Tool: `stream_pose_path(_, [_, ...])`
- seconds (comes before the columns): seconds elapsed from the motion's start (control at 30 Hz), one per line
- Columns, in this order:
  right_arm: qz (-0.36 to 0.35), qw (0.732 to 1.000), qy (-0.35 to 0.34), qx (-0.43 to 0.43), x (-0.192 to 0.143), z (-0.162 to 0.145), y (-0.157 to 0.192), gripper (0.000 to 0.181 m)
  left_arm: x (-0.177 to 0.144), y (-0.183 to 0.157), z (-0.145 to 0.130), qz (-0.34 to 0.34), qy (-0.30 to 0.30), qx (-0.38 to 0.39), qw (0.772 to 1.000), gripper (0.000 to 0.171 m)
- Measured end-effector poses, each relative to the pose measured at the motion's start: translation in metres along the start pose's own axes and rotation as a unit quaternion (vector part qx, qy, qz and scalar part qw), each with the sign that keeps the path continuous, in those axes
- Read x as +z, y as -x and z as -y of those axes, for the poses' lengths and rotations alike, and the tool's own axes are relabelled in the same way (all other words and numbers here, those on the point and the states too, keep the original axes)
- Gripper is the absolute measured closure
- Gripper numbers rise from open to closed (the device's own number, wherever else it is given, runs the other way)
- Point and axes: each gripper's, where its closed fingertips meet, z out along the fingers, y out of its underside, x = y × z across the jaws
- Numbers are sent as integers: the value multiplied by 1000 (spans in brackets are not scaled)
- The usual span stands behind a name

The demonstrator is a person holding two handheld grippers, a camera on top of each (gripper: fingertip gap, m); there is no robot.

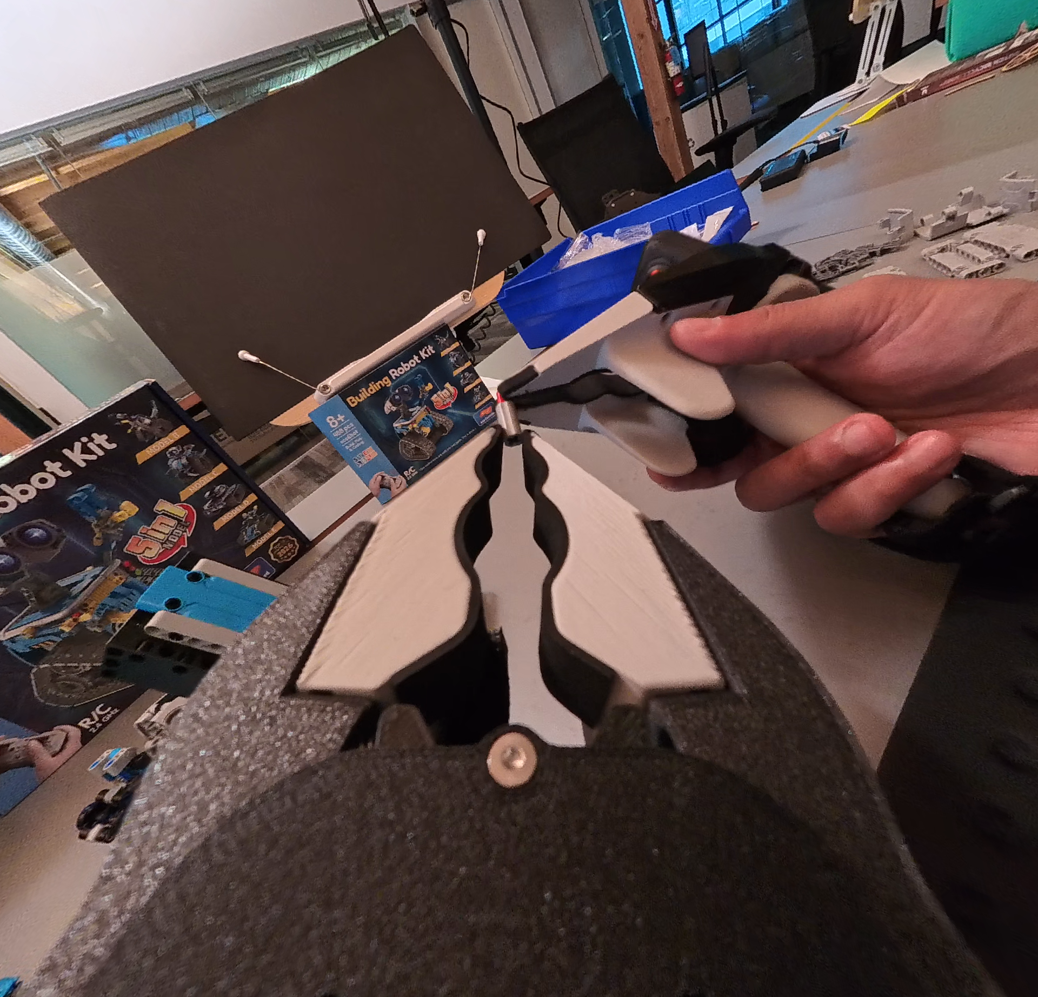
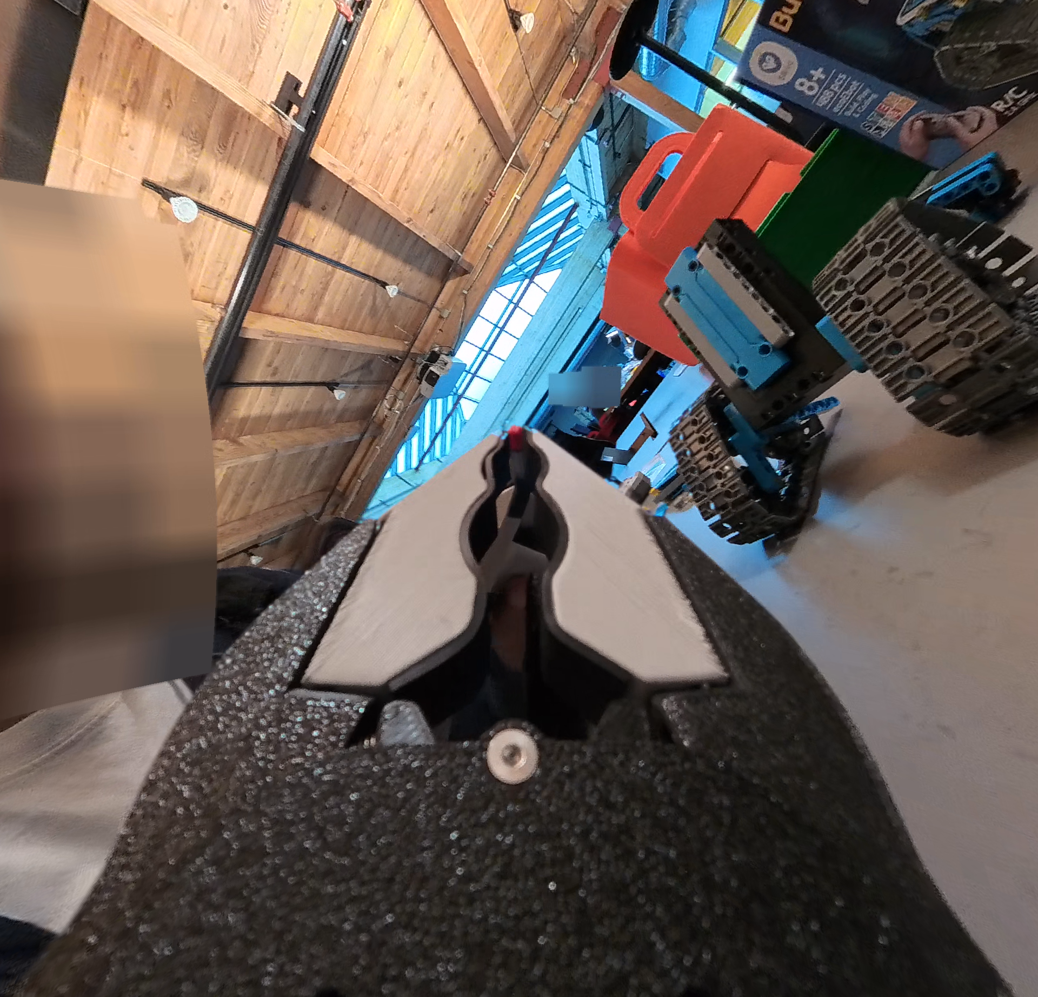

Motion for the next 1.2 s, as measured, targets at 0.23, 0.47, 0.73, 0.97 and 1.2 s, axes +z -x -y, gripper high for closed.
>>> stream_pose_path(0.23, [-17, 999, 3, -30, 0, -1, -1, 179, -1, 0, 0, -2, 0, -2, 1000, 166])
stream_pose_path(0.47, [-18, 1000, -4, -26, -1, 1, -2, 178, 1, -7, -1, -26, 0, -6, 1000, 166])
stream_pose_path(0.73, [-40, 998, 5, -49, 2, -2, -4, 164, -2, 3, 1, 5, 1, -2, 1000, 166])
stream_pose_path(0.97, [-54, 992, 15, -114, 8, -6, 5, 175, -3, 4, 2, 6, -2, -5, 1000, 166])
stream_pose_path(1.2, [-32, 995, -7, -91, 6, -1, 9, 178, -2, 6, -1, 8, 7, -12, 1000, 166])
